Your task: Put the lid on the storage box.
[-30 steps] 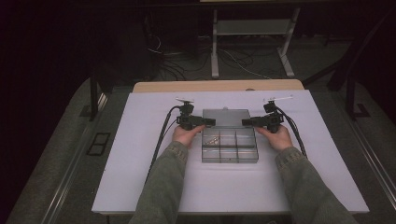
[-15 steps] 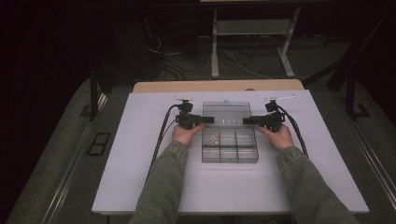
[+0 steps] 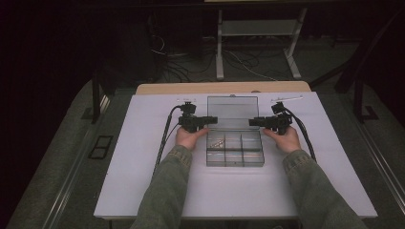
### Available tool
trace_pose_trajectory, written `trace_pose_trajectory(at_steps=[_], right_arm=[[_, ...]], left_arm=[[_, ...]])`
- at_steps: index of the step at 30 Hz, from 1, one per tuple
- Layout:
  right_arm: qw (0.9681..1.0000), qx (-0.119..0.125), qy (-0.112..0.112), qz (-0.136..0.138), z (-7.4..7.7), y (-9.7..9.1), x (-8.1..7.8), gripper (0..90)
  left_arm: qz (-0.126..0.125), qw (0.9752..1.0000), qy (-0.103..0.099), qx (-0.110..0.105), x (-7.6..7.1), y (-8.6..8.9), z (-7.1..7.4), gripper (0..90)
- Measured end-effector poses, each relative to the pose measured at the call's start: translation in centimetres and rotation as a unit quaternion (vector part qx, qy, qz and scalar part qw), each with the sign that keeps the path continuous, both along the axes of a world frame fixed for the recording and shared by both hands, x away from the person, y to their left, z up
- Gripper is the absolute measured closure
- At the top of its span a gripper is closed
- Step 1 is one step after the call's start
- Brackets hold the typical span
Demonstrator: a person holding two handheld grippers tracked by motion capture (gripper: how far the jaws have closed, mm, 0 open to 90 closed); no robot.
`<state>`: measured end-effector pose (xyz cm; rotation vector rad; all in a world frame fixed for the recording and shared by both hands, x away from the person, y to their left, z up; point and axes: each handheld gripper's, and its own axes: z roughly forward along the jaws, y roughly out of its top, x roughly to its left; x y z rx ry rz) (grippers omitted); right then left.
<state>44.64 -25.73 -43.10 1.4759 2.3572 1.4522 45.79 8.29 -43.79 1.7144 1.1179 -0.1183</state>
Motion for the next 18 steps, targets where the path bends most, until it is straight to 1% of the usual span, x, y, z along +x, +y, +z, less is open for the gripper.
trace_pose_trajectory(at_steps=[1,7,11,13,16,18], right_arm=[[1.0000,-0.001,-0.003,-0.001,0.1,0.0,-0.1,59.6],[0.9999,-0.006,-0.010,-0.003,0.7,-0.1,-0.4,64.9],[0.9999,-0.007,-0.013,-0.002,0.9,-0.2,-0.5,67.9],[0.9999,-0.006,-0.014,-0.001,1.0,-0.2,-0.5,68.7],[0.9999,-0.006,-0.015,0.001,1.0,-0.3,-0.5,68.7],[0.9999,-0.004,-0.015,0.002,0.9,-0.3,-0.5,68.8]], left_arm=[[0.003,1.0000,-0.001,-0.003,-0.1,0.0,0.1,64.4],[0.009,0.9999,-0.010,-0.005,-0.5,0.1,0.4,68.0],[0.007,0.9998,-0.018,0.002,-0.7,0.1,0.7,69.0],[0.004,0.9996,-0.025,0.010,-0.8,0.0,0.9,68.1],[0.004,0.9996,-0.026,0.007,-0.7,-0.2,1.0,64.4],[0.008,0.9995,-0.030,0.005,-0.5,-0.1,1.3,63.3]])
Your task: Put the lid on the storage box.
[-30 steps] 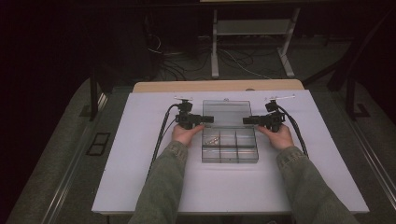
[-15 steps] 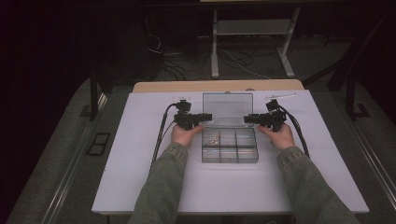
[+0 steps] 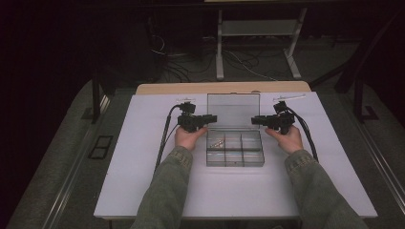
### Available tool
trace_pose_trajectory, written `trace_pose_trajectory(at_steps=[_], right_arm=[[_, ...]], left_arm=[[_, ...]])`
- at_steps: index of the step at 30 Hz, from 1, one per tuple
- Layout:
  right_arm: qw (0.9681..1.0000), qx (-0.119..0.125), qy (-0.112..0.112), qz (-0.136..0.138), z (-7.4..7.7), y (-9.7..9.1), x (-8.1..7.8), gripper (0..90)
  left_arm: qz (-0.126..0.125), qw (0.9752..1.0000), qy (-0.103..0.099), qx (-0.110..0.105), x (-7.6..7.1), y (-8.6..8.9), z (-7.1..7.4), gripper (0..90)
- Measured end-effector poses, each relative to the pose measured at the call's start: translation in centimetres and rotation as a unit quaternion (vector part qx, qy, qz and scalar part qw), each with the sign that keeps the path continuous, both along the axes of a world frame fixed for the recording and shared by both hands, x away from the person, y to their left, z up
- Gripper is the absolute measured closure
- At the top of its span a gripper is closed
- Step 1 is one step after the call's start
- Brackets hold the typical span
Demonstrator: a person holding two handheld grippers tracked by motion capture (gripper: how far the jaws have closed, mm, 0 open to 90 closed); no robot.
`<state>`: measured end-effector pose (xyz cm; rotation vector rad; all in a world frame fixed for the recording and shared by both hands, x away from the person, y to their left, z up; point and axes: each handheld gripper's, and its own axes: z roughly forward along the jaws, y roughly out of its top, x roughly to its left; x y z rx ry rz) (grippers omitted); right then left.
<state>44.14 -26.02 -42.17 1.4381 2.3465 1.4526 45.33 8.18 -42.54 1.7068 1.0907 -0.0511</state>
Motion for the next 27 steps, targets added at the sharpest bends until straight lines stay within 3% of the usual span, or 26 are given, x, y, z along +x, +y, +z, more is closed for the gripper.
trace_pose_trajectory(at_steps=[4,11,17,22,27], right_arm=[[1.0000,0.001,0.000,0.000,0.0,0.0,0.0,68.8],[0.9997,-0.021,-0.009,0.001,0.5,0.2,-0.3,69.2],[0.9993,-0.030,-0.022,-0.010,1.5,0.9,0.1,63.1],[0.9980,-0.057,-0.026,-0.005,2.3,1.5,0.5,61.6],[0.9985,-0.039,-0.036,-0.014,2.7,1.3,0.6,61.6]], left_arm=[[0.021,0.9996,-0.016,-0.006,0.2,0.0,0.8,63.0],[0.019,0.9995,-0.026,0.006,0.0,0.2,1.2,71.9],[0.017,0.9993,-0.032,0.011,-0.2,0.2,1.4,72.8],[0.014,0.9992,-0.035,0.011,-0.4,0.5,1.5,73.3],[0.014,0.9988,-0.045,0.011,-0.6,0.4,1.5,73.4]])
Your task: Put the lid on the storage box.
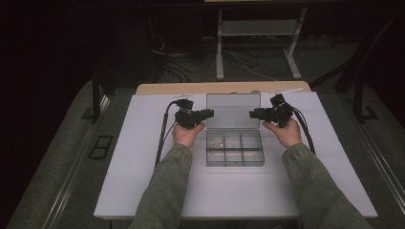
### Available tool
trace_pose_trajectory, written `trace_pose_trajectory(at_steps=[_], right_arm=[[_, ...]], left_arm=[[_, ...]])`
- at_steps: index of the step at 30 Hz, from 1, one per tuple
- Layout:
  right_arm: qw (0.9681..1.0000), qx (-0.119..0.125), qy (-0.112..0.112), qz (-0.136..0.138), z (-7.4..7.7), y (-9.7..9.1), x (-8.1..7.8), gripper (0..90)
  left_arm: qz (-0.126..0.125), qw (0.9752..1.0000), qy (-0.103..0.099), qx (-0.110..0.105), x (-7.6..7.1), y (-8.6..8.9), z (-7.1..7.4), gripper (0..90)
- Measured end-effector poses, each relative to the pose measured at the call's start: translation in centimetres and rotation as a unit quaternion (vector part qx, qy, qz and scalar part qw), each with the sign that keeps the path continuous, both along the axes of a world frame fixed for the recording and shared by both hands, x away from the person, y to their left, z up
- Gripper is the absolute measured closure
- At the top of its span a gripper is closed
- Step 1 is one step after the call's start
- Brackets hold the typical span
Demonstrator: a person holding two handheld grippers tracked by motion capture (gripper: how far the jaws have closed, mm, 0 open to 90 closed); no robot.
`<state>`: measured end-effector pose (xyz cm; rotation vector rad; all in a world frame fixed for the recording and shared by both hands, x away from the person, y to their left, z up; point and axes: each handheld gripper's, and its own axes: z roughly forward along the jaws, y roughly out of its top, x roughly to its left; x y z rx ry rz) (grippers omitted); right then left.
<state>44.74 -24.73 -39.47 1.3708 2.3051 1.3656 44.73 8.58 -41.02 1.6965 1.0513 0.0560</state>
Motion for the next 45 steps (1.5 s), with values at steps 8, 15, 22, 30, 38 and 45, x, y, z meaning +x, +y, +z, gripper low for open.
trace_pose_trajectory(at_steps=[8,15,22,30,38,45], right_arm=[[0.9997,0.021,-0.009,-0.004,0.9,-0.4,0.0,64.3],[0.9998,0.013,-0.017,-0.003,1.1,-0.2,-0.5,64.6],[0.9997,0.009,-0.024,0.005,1.4,-0.2,-0.9,64.9],[0.9994,0.015,-0.028,0.011,1.4,-0.3,-1.3,64.8],[0.9992,0.022,-0.030,0.011,1.3,-0.5,-1.6,64.7],[0.9989,0.036,-0.030,0.010,1.2,-0.7,-2.0,63.7]], left_arm=[[-0.004,0.9999,-0.010,0.002,-0.5,0.1,0.3,72.7],[-0.004,0.9996,-0.019,0.018,-0.7,-0.2,0.7,70.1],[-0.001,0.9989,-0.046,0.011,-0.6,-0.4,2.4,63.8],[0.004,0.9977,-0.065,-0.017,-0.3,-0.5,3.6,63.5],[-0.002,0.9970,-0.077,-0.005,-0.4,-0.8,4.2,62.9],[-0.010,0.9960,-0.088,-0.007,-1.1,-0.6,4.2,62.9]])
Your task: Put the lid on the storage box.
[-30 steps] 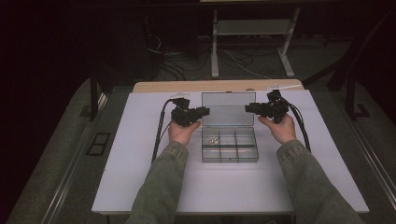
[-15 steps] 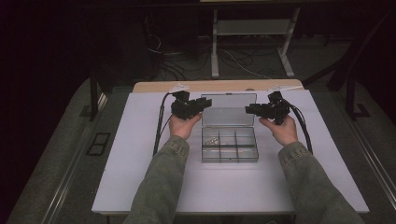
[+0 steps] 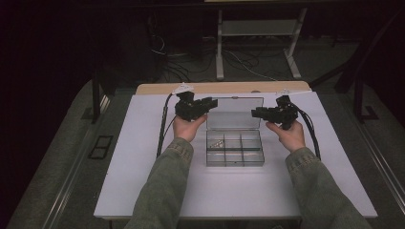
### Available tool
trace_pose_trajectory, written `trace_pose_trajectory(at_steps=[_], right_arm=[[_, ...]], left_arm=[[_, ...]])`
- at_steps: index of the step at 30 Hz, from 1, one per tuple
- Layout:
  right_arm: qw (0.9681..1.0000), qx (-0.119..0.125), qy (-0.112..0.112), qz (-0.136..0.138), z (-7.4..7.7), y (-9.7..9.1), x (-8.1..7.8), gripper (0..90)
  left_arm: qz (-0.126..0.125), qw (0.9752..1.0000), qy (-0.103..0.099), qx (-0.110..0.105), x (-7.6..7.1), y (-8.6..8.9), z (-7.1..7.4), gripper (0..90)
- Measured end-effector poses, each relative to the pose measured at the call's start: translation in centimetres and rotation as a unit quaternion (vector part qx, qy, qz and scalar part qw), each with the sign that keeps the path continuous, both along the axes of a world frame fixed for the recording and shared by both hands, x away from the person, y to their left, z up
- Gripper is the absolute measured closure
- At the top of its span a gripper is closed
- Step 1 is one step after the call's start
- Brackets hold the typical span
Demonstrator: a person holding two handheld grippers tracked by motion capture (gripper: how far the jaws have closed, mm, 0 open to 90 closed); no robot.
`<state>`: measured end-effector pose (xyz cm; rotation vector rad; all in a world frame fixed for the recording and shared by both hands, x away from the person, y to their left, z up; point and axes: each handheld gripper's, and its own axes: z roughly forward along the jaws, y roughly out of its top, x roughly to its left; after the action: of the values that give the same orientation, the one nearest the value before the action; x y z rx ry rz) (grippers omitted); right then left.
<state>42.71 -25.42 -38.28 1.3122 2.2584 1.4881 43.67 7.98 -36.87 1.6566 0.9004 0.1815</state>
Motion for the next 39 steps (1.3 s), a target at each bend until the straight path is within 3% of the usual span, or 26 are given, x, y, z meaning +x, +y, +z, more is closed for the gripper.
trace_pose_trajectory(at_steps=[7,12,19,24,35,38,39], right_arm=[[0.9999,0.013,0.009,0.006,0.5,0.2,-0.3,51.9],[0.9999,0.015,0.001,0.009,1.3,0.4,-0.9,44.1],[0.9997,-0.017,-0.004,0.019,2.9,1.0,-1.6,38.0],[0.9990,-0.033,-0.018,0.025,4.4,1.4,-1.9,37.3],[0.9982,-0.028,-0.037,0.039,7.0,2.3,-1.2,39.5],[0.9978,-0.024,-0.042,0.045,7.8,2.6,-1.0,45.3],[0.9979,-0.026,-0.041,0.043,8.0,2.8,-1.1,51.5]], left_arm=[[-0.006,0.9999,-0.002,-0.014,-0.7,0.2,-0.1,62.3],[-0.012,0.9998,-0.005,-0.018,-1.2,0.4,-0.2,61.5],[-0.019,0.9996,-0.011,-0.018,-1.9,0.4,-0.2,59.9],[-0.024,0.9995,-0.017,-0.010,-2.4,0.4,-0.1,59.1],[-0.032,0.9991,-0.025,-0.014,-3.4,0.5,-0.2,57.8],[-0.034,0.9990,-0.022,-0.020,-3.8,0.6,-0.4,56.8],[-0.035,0.9989,-0.022,-0.020,-3.9,0.6,-0.4,56.5]])
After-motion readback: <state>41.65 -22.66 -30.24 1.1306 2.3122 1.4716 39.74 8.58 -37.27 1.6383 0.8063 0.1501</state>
